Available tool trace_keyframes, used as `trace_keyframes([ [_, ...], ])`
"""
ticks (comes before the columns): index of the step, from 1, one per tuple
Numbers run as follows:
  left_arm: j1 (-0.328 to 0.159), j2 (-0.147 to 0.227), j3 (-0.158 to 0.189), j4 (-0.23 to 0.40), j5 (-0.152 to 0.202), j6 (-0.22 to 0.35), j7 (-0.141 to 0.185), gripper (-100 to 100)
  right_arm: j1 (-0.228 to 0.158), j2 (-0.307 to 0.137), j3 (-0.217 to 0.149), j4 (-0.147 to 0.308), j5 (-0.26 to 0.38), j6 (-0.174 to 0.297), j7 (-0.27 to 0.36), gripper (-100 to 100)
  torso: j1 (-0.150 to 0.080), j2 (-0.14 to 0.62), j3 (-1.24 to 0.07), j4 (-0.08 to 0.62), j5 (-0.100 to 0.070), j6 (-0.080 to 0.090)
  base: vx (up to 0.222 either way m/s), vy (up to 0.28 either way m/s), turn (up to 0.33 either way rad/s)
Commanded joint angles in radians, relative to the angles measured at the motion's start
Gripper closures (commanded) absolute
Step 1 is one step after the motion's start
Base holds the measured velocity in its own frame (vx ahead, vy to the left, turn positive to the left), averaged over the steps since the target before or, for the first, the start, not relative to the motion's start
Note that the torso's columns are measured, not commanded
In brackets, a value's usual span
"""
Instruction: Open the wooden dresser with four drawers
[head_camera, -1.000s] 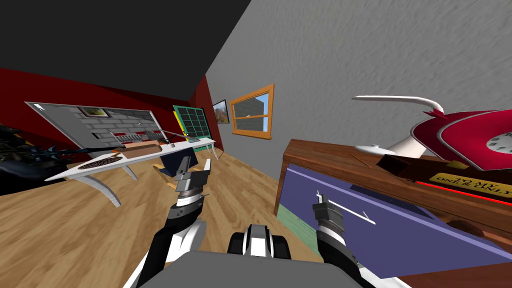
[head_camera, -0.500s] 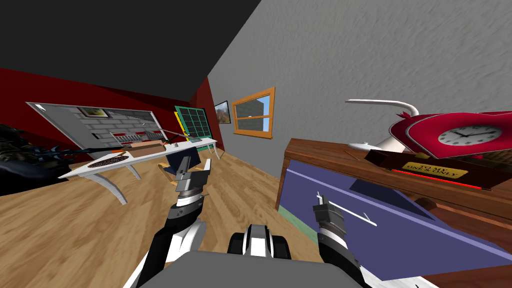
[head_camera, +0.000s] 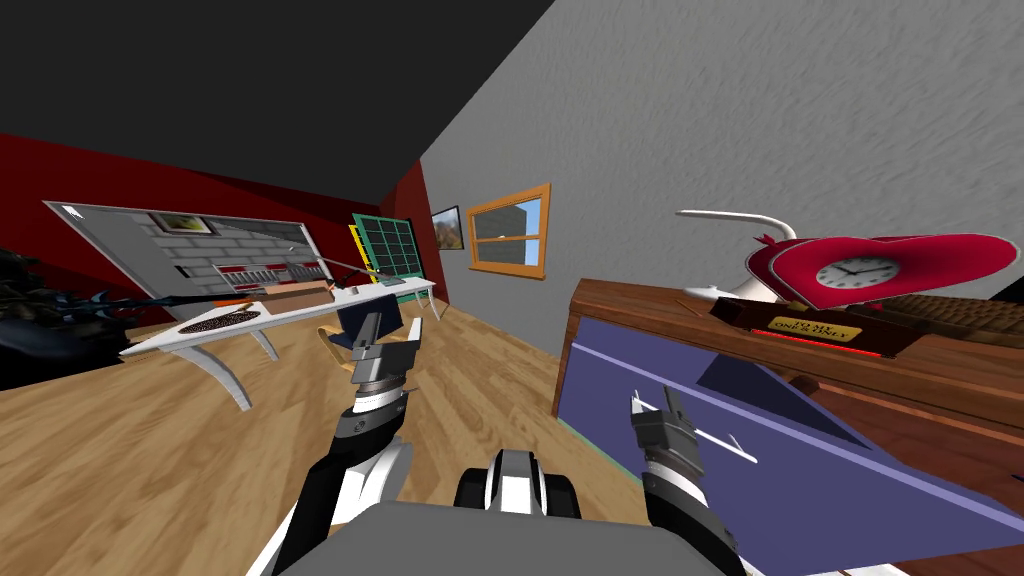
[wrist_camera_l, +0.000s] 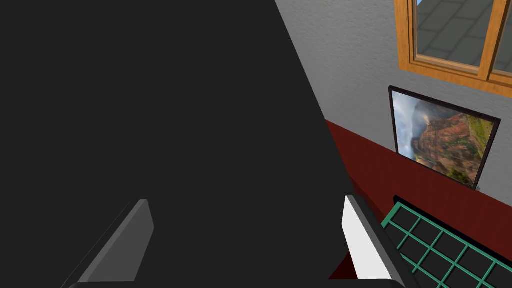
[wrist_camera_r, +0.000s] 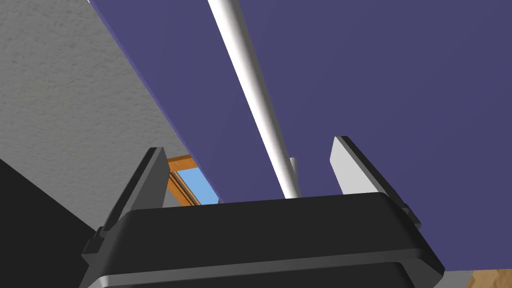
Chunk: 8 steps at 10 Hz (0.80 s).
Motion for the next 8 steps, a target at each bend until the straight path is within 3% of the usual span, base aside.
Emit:
trace_keyframes([
  [1,0.0,0.0,0.0,0.0,0.0,0.0,0.0,0,0.053,-0.006,-0.002,-0.072,-0.014,0.029,0.01,-100,0.0,0.001,0.0,0.0,0.0,0.0,0.057,0.007,-0.021],
  [6,0.0,0.0,0.0,0.0,0.0,0.0,0.0,0,0.147,-0.014,-0.013,-0.203,-0.048,0.089,0.033,-100,0.003,0.008,0.004,0.004,0.003,0.0,0.04,0.008,-0.029],
  [8,0.0,0.0,0.0,0.0,0.0,0.0,0.0,0,0.144,-0.015,-0.009,-0.181,-0.045,0.086,0.031,-100,0.007,0.011,0.005,0.006,0.005,-0.001,0.02,-0.001,-0.009],
])
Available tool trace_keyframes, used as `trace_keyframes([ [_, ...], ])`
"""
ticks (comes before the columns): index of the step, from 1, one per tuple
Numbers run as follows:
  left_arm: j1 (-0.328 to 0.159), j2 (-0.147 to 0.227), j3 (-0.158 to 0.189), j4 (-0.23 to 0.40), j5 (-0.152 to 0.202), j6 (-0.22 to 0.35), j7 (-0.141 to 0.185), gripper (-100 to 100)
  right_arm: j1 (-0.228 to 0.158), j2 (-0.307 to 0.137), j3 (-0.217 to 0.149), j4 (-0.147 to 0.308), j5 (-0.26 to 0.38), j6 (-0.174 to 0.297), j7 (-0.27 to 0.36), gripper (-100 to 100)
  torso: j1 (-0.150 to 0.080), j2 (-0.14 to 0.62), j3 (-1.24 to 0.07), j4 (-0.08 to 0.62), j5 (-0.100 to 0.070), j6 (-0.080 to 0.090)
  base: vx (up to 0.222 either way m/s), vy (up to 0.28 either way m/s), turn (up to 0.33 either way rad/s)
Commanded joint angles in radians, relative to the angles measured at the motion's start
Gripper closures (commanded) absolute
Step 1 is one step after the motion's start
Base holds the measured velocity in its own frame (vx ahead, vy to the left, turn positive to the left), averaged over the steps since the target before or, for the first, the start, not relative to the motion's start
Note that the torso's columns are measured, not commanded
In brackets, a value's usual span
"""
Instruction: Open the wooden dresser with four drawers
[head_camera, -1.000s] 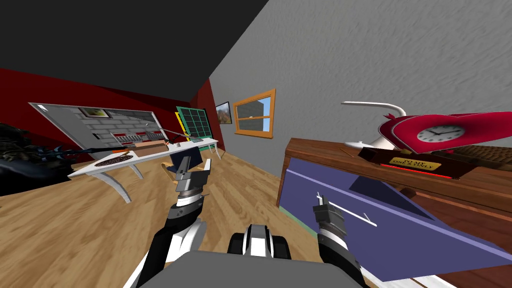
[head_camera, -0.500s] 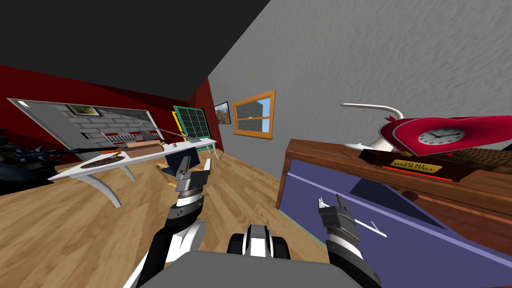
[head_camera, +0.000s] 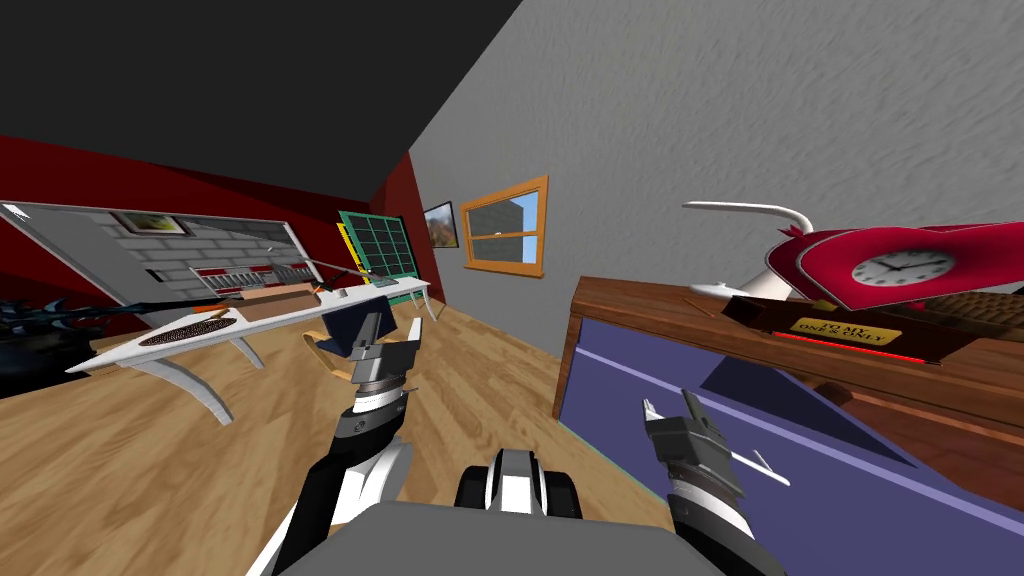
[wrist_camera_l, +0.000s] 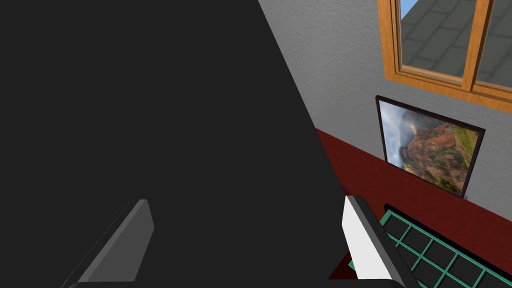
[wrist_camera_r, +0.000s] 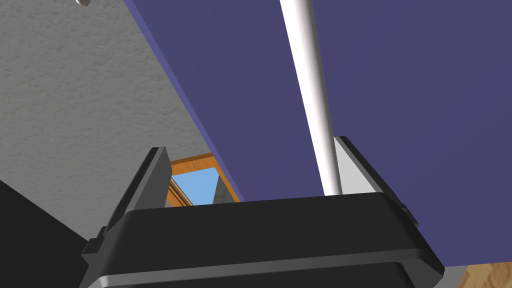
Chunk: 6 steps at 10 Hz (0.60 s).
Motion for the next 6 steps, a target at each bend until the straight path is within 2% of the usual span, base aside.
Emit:
trace_keyframes([
  [1,0.0,0.0,0.0,0.0,0.0,0.0,0.0,0,0.002,0.0,0.0,0.001,0.0,0.0,-0.001,0,-0.001,0.0,0.001,-0.001,-0.001,0.0,0.0,0.0,0.0],
  [6,0.0,0.0,0.0,0.0,0.0,0.0,0.0,0,0.006,0.0,0.001,0.009,-0.002,0.003,0.0,0,-0.005,-0.004,-0.001,-0.004,-0.005,0.001,0.0,0.0,0.0],
])
